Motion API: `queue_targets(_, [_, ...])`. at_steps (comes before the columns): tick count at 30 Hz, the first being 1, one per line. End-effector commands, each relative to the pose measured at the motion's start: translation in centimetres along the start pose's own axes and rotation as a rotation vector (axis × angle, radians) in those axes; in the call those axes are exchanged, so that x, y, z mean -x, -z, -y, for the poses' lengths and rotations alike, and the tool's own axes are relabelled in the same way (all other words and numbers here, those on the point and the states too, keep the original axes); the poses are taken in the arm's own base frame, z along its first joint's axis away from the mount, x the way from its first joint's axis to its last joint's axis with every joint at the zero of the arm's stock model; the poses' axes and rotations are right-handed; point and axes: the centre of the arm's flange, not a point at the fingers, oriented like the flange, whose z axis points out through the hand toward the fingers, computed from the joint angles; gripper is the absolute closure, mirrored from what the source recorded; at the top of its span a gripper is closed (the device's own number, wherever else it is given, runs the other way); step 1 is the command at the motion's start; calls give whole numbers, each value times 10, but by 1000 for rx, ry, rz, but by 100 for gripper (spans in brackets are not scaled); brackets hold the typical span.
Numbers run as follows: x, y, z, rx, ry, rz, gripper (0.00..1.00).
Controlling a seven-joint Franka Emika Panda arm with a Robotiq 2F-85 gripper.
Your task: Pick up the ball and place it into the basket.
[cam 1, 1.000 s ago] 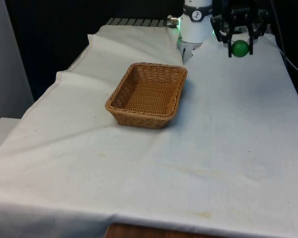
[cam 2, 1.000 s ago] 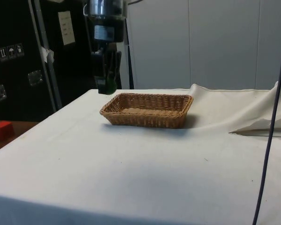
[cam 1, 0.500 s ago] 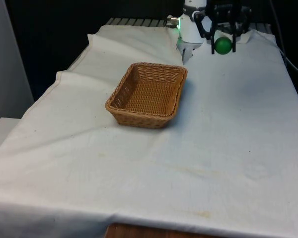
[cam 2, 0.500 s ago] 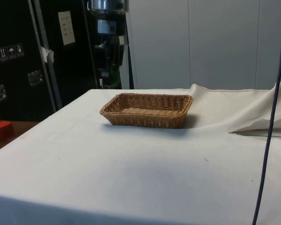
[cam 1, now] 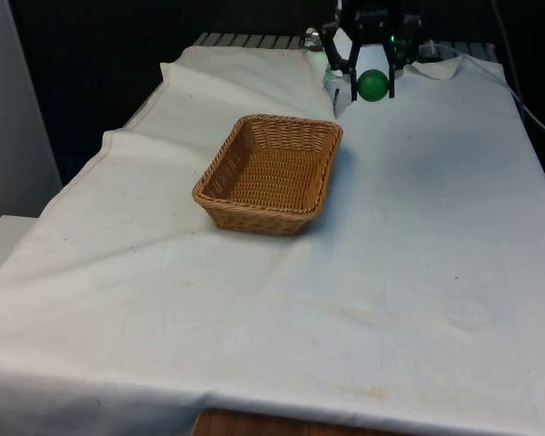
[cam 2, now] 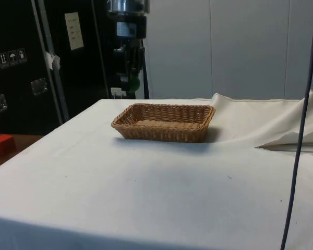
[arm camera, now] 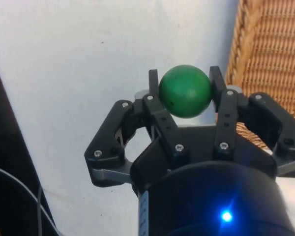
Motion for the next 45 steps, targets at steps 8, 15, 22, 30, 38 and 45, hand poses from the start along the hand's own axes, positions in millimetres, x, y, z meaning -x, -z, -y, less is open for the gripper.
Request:
queue_targets(8, [0,2,-22,21,-9,-2,99])
queue_targets(15, [0,3,-41,36,-16,-3,99])
queue_targets(22, [2,4,-59,53,-23,-3,99])
queue_targets(30, [5,1,-79,60,-33,4,99])
queue_targets(38, [8,-9,-104,86,-48,7,99])
queue_targets(45, [10,-15,-121,108,-60,12,99])
